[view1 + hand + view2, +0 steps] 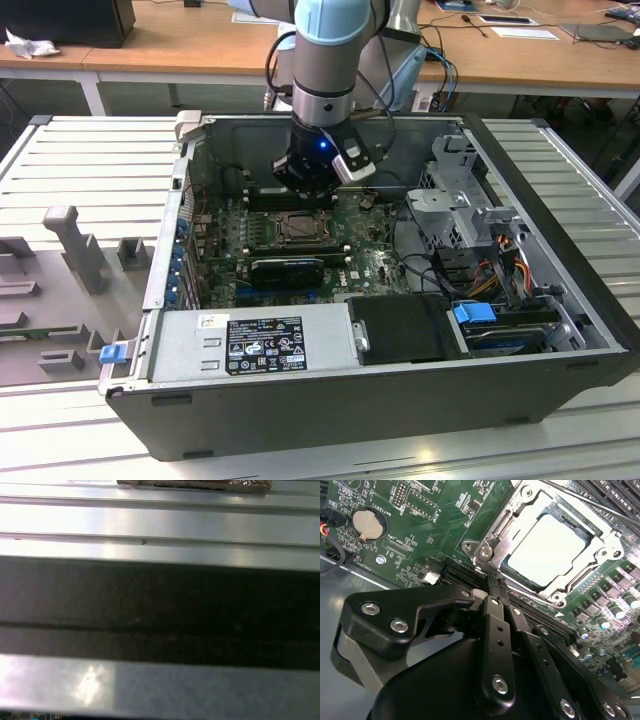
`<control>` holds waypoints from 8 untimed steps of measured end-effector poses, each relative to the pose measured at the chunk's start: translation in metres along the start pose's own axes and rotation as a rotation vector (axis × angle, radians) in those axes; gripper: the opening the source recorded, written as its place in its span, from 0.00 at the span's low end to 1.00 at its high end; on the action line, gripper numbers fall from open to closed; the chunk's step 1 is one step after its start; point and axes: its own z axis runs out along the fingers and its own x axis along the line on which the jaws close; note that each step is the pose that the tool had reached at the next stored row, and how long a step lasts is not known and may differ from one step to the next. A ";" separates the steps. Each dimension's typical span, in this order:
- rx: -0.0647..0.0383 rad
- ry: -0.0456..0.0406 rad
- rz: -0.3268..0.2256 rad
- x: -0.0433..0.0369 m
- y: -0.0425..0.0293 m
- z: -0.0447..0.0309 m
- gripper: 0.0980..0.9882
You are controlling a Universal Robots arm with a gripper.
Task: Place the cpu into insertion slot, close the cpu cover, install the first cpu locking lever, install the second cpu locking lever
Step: 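Install the first cpu locking lever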
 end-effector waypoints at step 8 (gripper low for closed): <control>0.008 0.0006 0.000 -0.0004 -0.0003 0.0038 0.01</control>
